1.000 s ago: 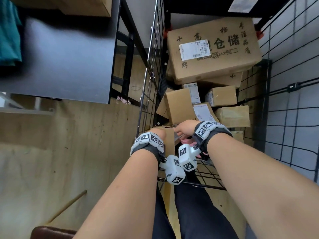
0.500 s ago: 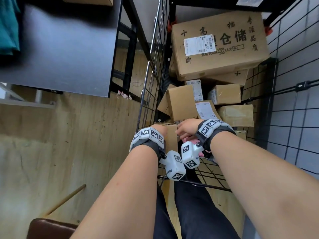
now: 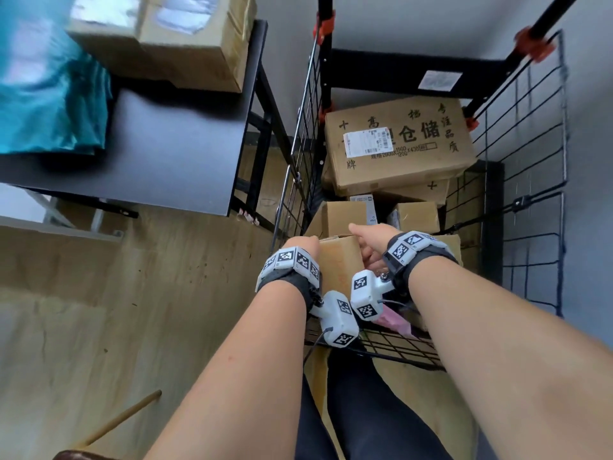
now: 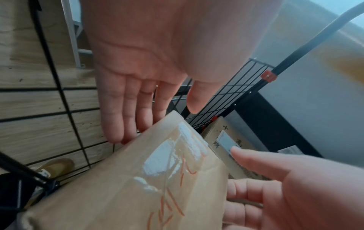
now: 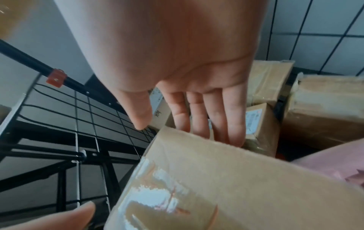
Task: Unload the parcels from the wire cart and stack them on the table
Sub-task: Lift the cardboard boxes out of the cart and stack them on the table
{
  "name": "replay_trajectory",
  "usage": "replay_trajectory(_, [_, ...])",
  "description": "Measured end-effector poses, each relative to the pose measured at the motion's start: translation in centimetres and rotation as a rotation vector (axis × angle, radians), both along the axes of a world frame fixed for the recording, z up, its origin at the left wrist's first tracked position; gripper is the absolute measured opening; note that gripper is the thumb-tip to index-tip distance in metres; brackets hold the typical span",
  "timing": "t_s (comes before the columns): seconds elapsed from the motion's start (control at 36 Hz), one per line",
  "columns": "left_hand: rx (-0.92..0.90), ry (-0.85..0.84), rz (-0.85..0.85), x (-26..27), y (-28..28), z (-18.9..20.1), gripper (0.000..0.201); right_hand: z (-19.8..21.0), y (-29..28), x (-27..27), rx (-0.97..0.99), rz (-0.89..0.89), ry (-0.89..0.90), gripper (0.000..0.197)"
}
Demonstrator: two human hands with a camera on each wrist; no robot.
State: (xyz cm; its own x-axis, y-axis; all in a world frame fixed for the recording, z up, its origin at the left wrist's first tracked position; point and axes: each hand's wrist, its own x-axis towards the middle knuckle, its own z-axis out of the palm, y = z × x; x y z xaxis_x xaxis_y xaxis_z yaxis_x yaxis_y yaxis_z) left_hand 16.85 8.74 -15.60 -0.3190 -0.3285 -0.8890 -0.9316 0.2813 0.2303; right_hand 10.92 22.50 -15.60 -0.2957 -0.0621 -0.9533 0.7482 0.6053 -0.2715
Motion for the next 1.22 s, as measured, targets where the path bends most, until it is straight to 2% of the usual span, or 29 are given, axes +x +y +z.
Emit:
replay_trajectory(0.03, [-0.009, 0.001, 0.097, -0.2, -0.1, 0.6, 0.037, 0.9, 0.1, -0.1, 0.014, -0.009, 0.029, 0.056])
replay_trajectory(0.08, [-0.020, 0.065, 0.150, -0.5, 0.0, 1.6, 0.028, 2.4, 0.5, -0.2, 0.032, -0.050, 0.088, 0.048])
replay_trajectory(0.11, [0.000, 0.106, 0.127, -1.1, 0.3, 2.2, 0.023, 2.1, 1.0, -0.6, 0.044, -0.057, 0.132, 0.052])
replay_trajectory(0.17, [0.042, 0.148, 0.126, -1.9, 0.6, 2.5, 0.023, 0.6, 2.3, -1.7, 0.080, -0.046, 0.204, 0.072])
replay_trajectory(0.19, [0.068, 0.158, 0.148, -2.3, 0.7, 3.0, 0.027, 0.6, 2.7, -2.1, 0.092, -0.042, 0.213, 0.074])
replay_trajectory(0.22, [0.063, 0.169, 0.151, -2.5, 0.8, 3.8, 0.032, 1.3, 2.8, -2.3, 0.101, -0.042, 0.233, 0.068])
replay_trajectory(0.28, [0.072, 0.221, 0.106, -3.0, 1.3, 5.5, 0.035, 3.9, 2.7, -2.2, 0.121, -0.011, 0.270, 0.048])
replay_trajectory(0.31, [0.074, 0.258, 0.052, -3.2, 1.5, 6.6, 0.033, 4.9, 2.8, -2.2, 0.135, -0.001, 0.286, 0.048])
replay_trajectory(0.39, [0.023, 0.348, -0.051, -3.5, 2.1, 9.3, 0.038, 4.9, 3.8, -3.0, 0.164, 0.001, 0.320, 0.071])
replay_trajectory(0.5, [0.015, 0.385, -0.145, -3.9, 2.5, 10.9, 0.032, 10.0, 4.1, -2.1, 0.186, 0.017, 0.443, 0.043])
replay_trajectory(0.61, [0.033, 0.489, -0.156, -4.2, 2.5, 11.6, 0.021, 12.3, 5.1, -1.8, 0.101, -0.115, 0.523, 0.043])
replay_trajectory(0.67, [0.060, 0.525, -0.156, -4.2, 1.9, 12.3, 0.028, 12.7, 5.4, -1.8, 0.098, -0.151, 0.582, 0.040])
replay_trajectory(0.72, [0.121, 0.568, -0.150, -4.2, 0.8, 13.1, 0.043, 12.6, 5.2, -2.0, 0.116, -0.205, 0.628, 0.037])
replay_trajectory(0.78, [0.169, 0.597, -0.147, -4.1, -0.6, 14.3, 0.054, 14.9, 3.6, -0.9, 0.098, -0.259, 0.661, 0.030])
replay_trajectory(0.83, [0.204, 0.630, -0.155, -3.9, -2.4, 15.0, 0.057, 17.5, 1.4, 0.6, 0.060, -0.305, 0.674, 0.029])
replay_trajectory(0.94, [0.209, 0.675, -0.161, -2.7, -6.4, 16.3, 0.052, 18.9, -2.3, 2.7, -0.012, -0.297, 0.729, 0.015])
replay_trajectory(1.0, [0.186, 0.695, -0.154, -1.9, -8.9, 16.4, 0.046, 18.9, -4.3, 3.5, -0.058, -0.338, 0.709, 0.027])
replay_trajectory(1.06, [0.173, 0.722, -0.144, -1.2, -11.3, 16.4, 0.042, 19.9, -6.6, 4.5, -0.063, -0.327, 0.673, 0.051])
replay_trajectory(1.14, [0.212, 0.726, -0.093, -0.1, -14.3, 16.4, 0.042, 20.8, -9.6, 5.5, 0.036, -0.188, 0.671, 0.079])
replay_trajectory(1.22, [0.236, 0.688, -0.071, 1.2, -16.8, 16.2, 0.050, 20.2, -12.2, 6.0, 0.058, -0.126, 0.676, 0.126])
